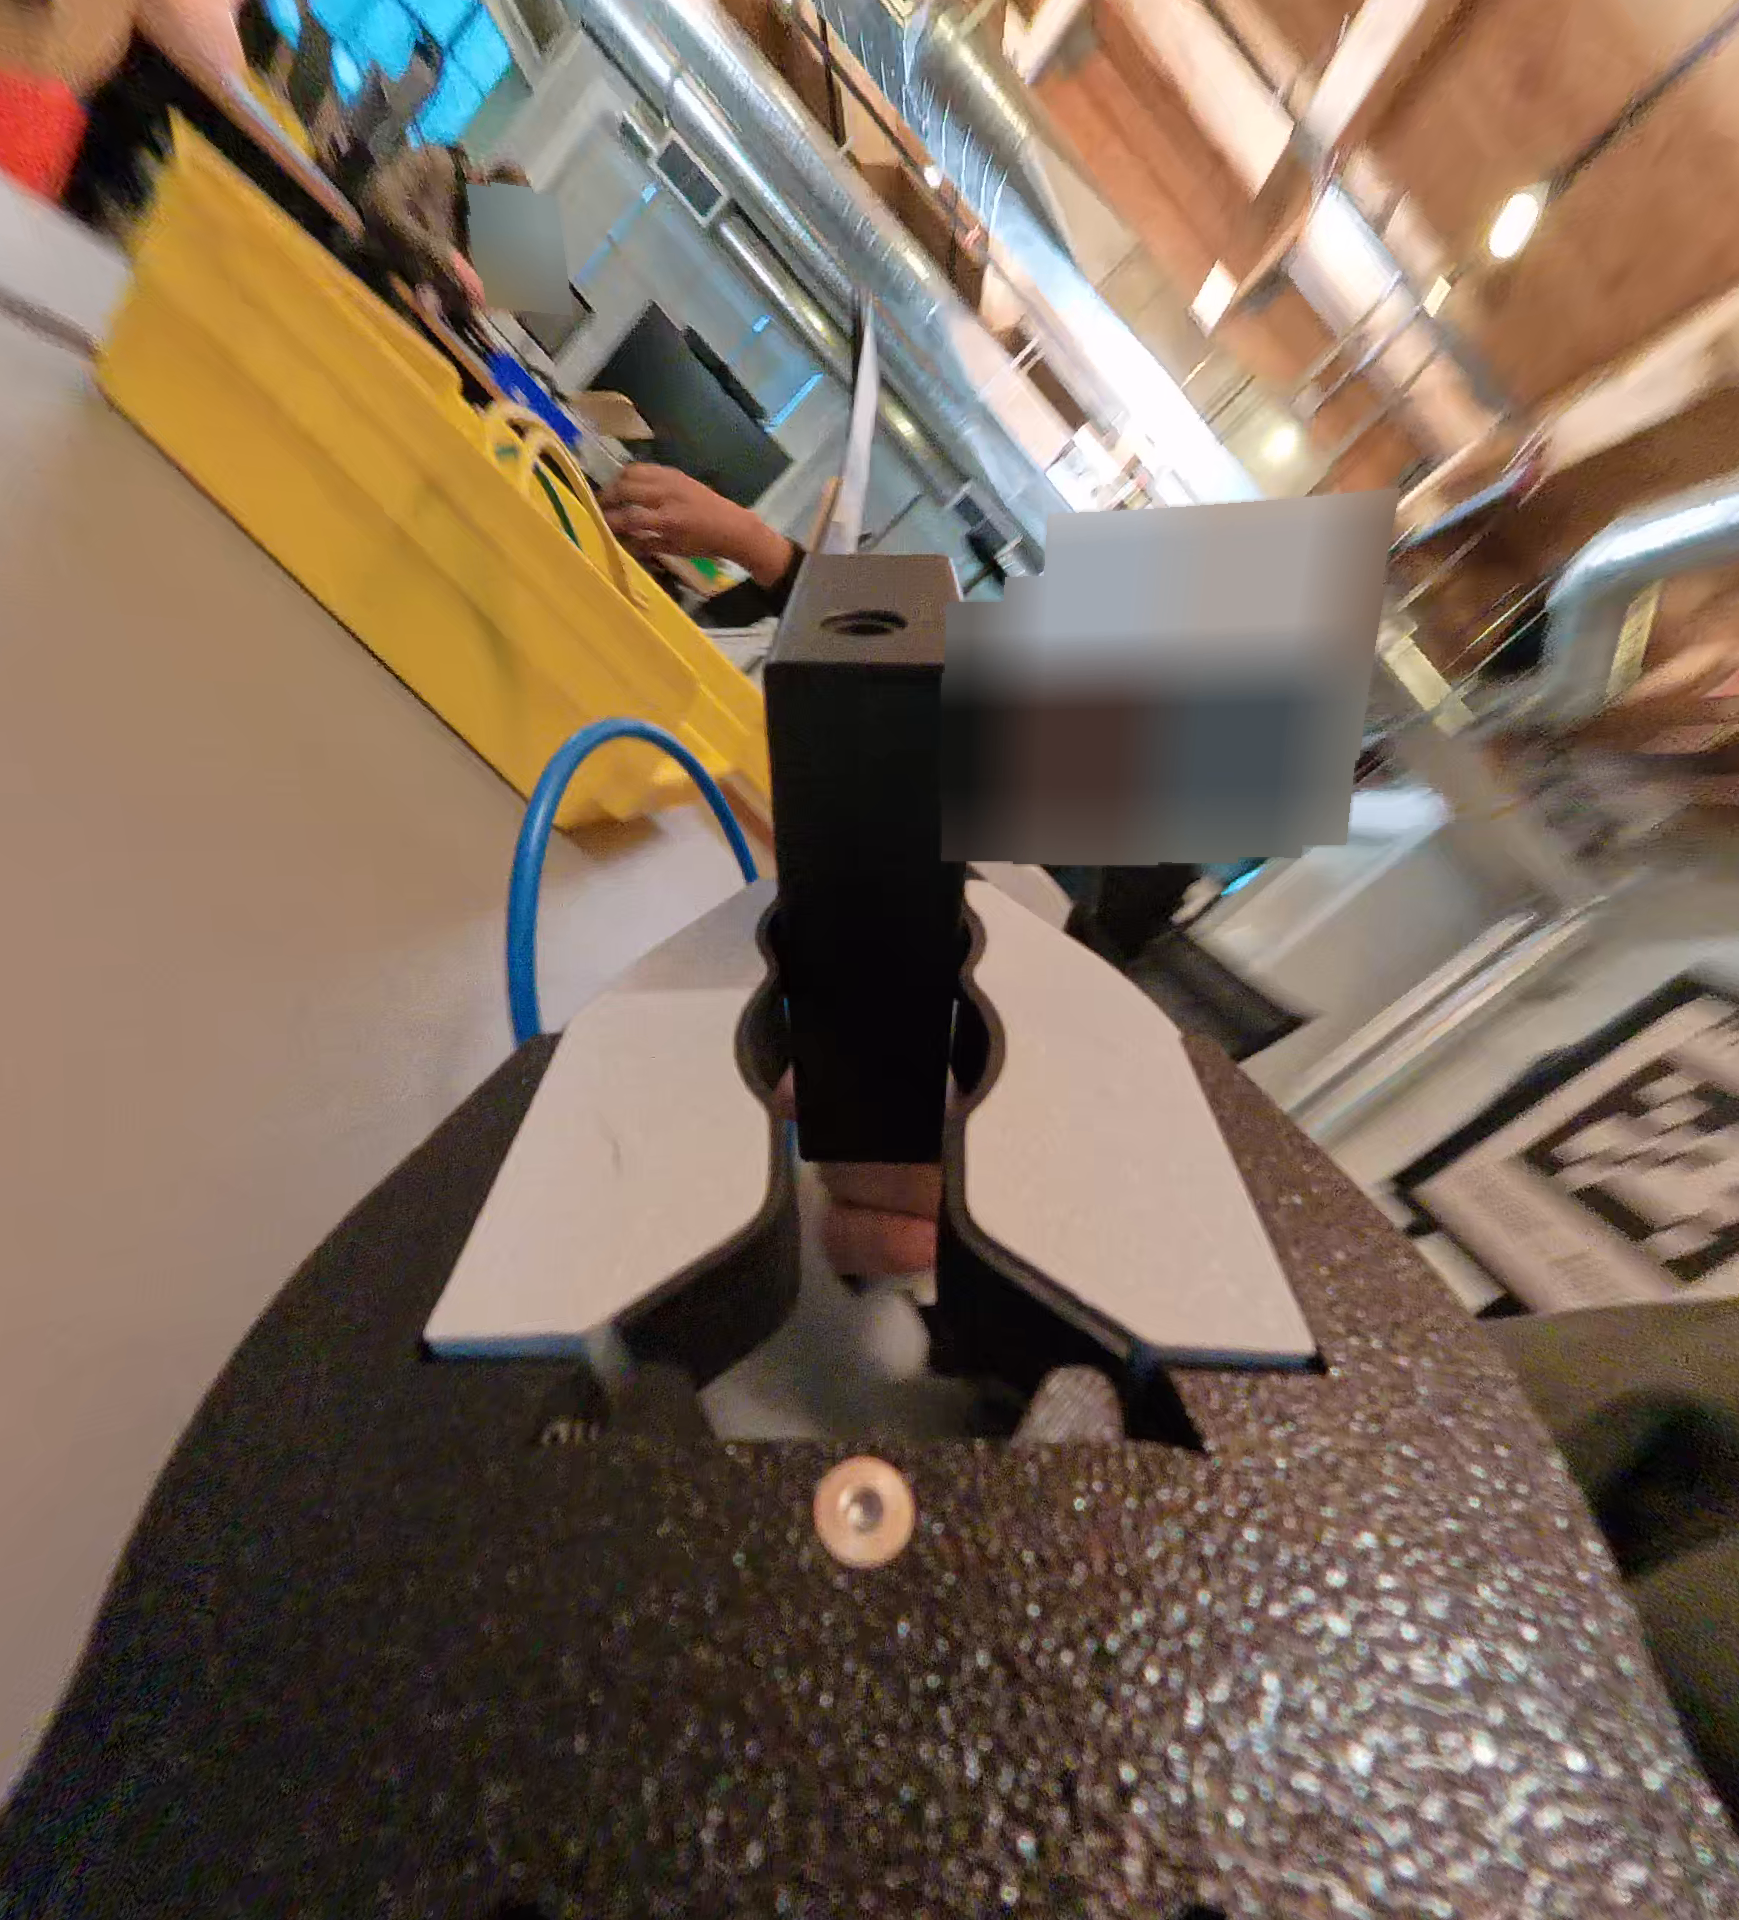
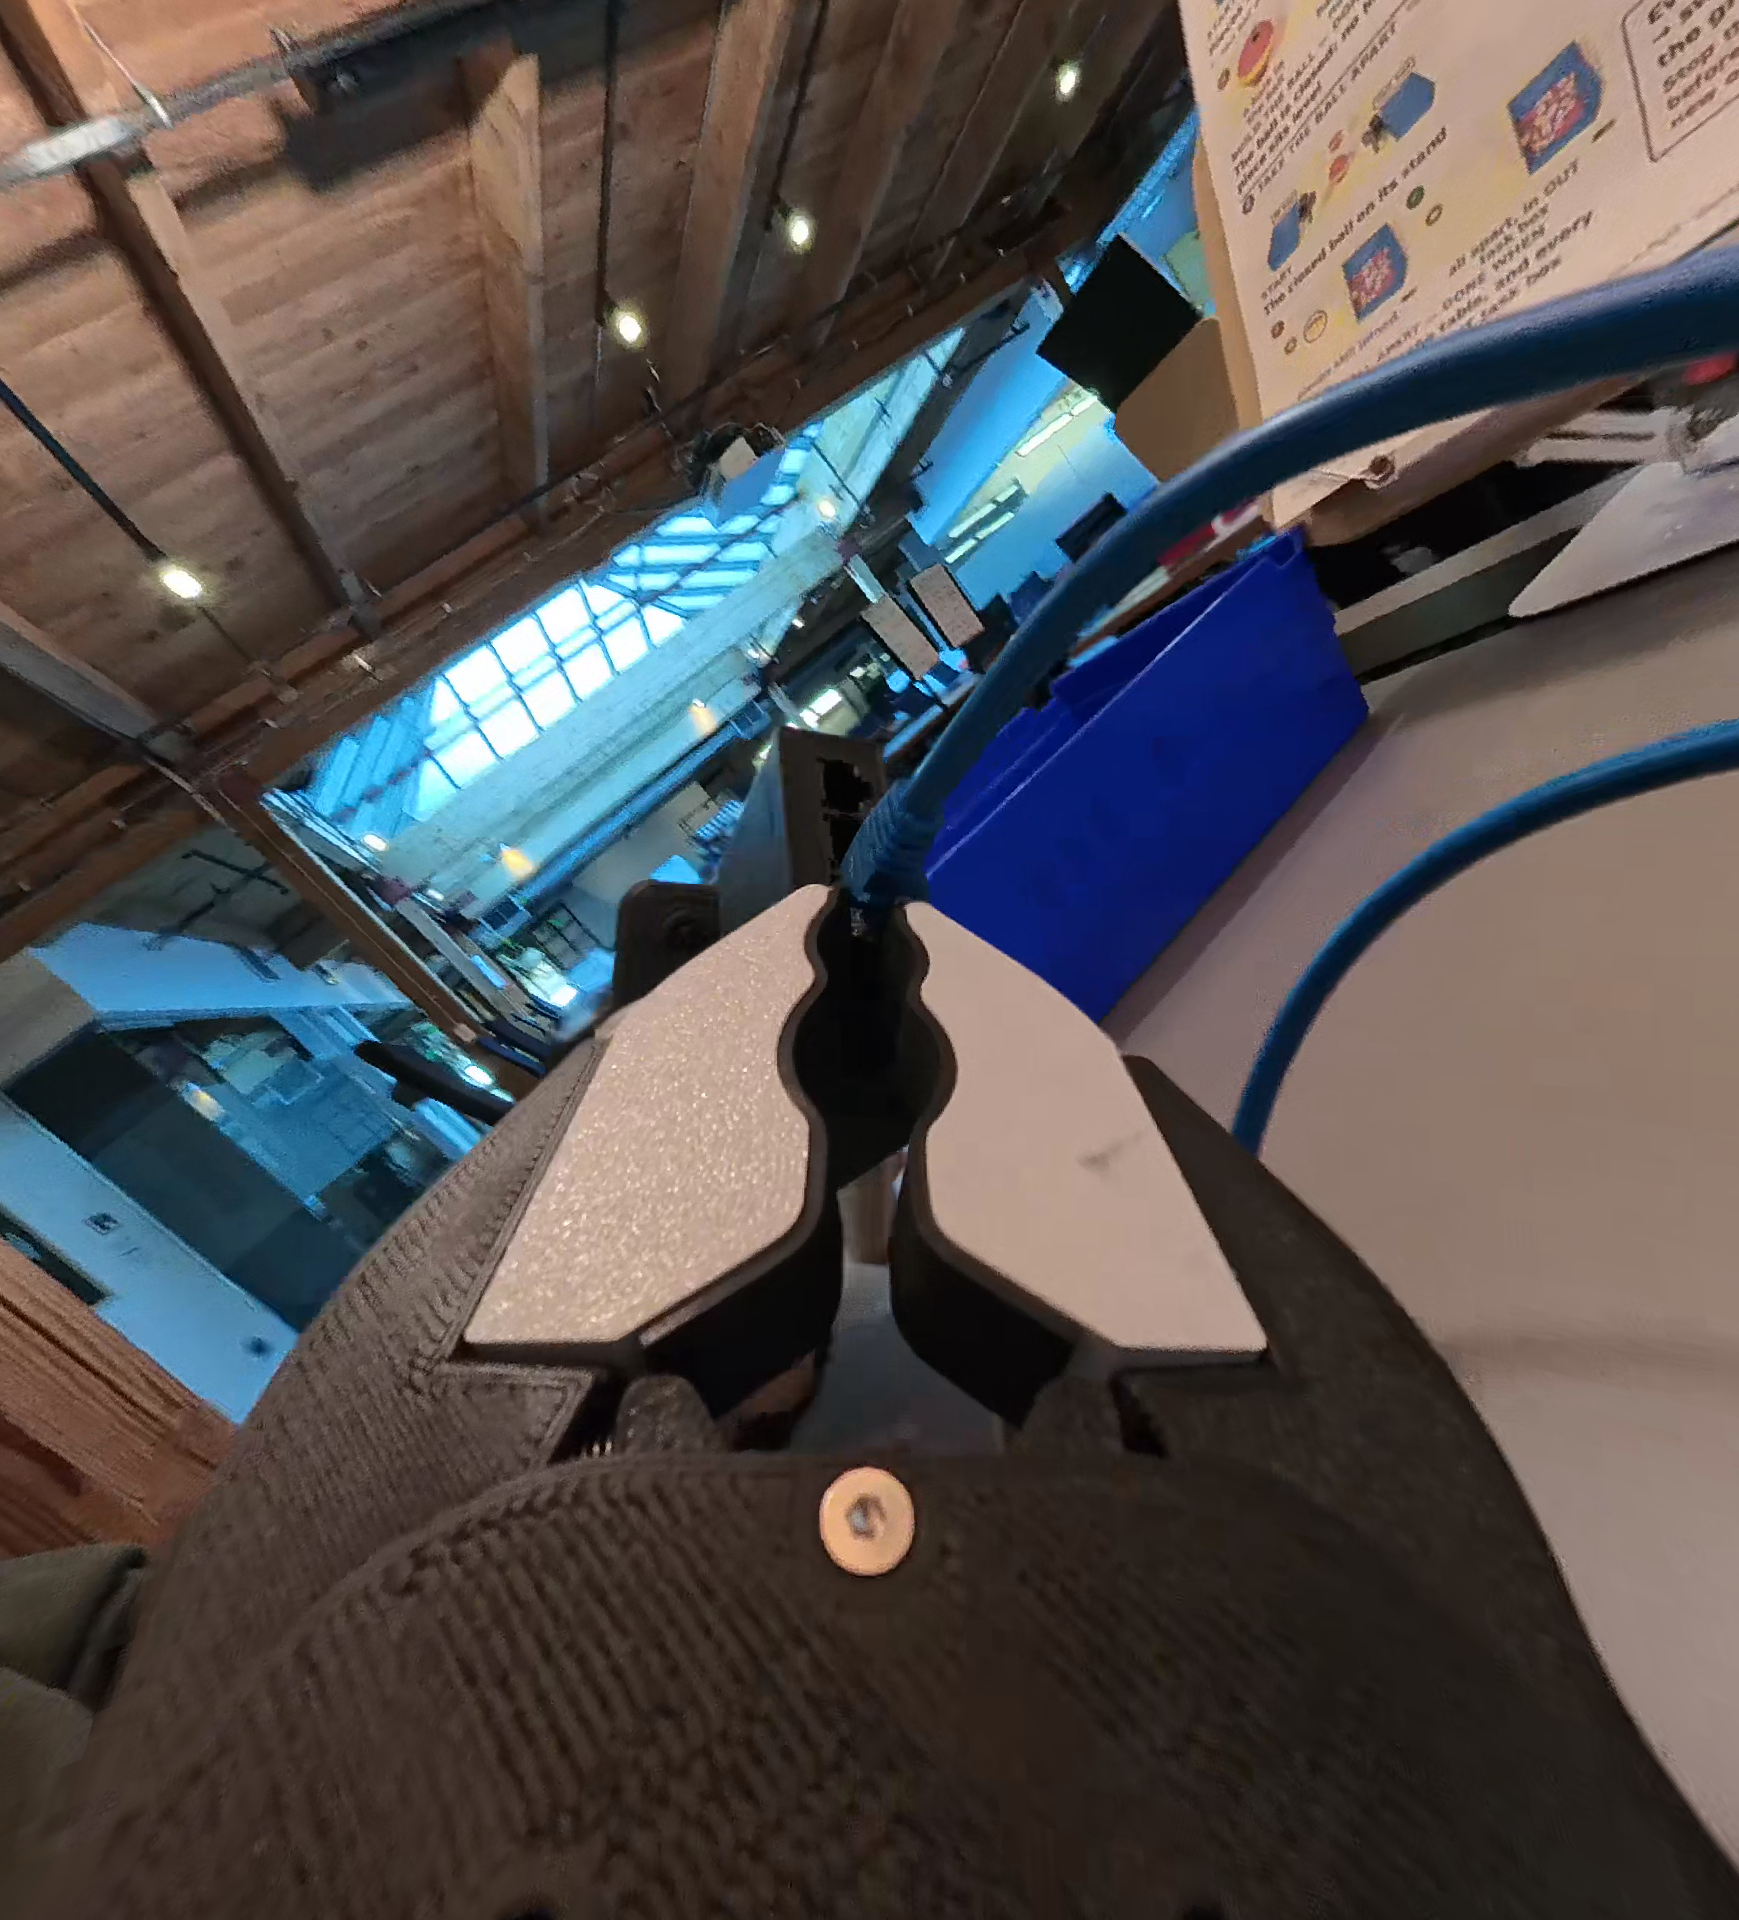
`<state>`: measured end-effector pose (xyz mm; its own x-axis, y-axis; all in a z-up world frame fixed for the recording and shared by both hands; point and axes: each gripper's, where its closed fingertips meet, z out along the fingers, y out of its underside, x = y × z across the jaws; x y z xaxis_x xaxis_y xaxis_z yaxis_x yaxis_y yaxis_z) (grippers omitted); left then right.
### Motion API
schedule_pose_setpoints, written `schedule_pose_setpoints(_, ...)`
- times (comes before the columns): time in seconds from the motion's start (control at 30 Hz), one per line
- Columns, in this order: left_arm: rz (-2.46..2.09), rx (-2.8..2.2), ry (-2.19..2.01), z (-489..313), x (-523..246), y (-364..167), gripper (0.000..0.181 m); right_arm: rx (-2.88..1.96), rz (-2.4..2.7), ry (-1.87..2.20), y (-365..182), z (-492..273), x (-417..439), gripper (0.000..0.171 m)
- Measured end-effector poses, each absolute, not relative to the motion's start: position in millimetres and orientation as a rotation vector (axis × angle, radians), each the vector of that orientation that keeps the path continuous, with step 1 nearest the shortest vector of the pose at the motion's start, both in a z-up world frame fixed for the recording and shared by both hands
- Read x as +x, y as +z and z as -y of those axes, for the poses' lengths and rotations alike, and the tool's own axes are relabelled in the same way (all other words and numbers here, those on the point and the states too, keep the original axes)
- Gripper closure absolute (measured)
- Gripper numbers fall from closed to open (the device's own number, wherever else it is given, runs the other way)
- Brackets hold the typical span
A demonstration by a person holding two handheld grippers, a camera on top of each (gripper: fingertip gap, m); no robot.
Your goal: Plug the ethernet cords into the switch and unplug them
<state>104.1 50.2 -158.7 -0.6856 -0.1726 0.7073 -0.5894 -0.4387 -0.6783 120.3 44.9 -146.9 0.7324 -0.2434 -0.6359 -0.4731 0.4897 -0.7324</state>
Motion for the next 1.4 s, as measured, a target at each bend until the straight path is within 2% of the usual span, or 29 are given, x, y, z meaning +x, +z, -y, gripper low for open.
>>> schedule_pose_setpoints(0.07, 1.529, 1.042, 2.234, -49.8, 102.2, -154.8, 0.154, -1.039, -0.766, 0.197, -142.5, -44.0, 118.2, 0.163)
schedule_pose_setpoints(0.2, 1.167, 1.054, 2.052, -52.4, 101.2, -155.8, 0.154, -1.101, -0.763, 0.142, -144.0, -47.4, 119.3, 0.162)
schedule_pose_setpoints(0.4, 1.565, 1.031, 2.294, -50.9, 103.2, -159.5, 0.154, -1.054, -0.743, 0.191, -148.3, -44.1, 119.4, 0.163)
schedule_pose_setpoints(0.6, 1.220, 0.947, 2.264, -60.3, 99.2, -144.7, 0.155, -0.975, -0.702, 0.196, -133.4, -51.9, 112.0, 0.163)
schedule_pose_setpoints(0.97, 1.179, 0.977, 2.216, -58.1, 100.7, -149.3, 0.155, -0.904, -0.745, 0.203, -137.8, -50.5, 116.1, 0.162)
schedule_pose_setpoints(1.0, 1.169, 0.980, 2.215, -58.5, 101.0, -149.1, 0.155, -0.895, -0.759, 0.211, -138.8, -50.4, 117.1, 0.157)
schedule_pose_setpoints(1.3, 1.162, 0.974, 2.229, -59.8, 100.7, -147.6, 0.155, -0.894, -0.743, 0.163, -135.6, -51.4, 114.1, 0.148)
schedule_pose_setpoints(1.37, 1.153, 0.962, 2.249, -61.3, 100.2, -145.4, 0.155, -0.916, -0.786, 0.128, -140.6, -50.8, 118.9, 0.129)
schedule_pose_setpoints(1.4, 1.156, 0.964, 2.255, -62.0, 100.6, -144.7, 0.155, -0.919, -0.778, 0.125, -140.7, -50.4, 118.5, 0.130)
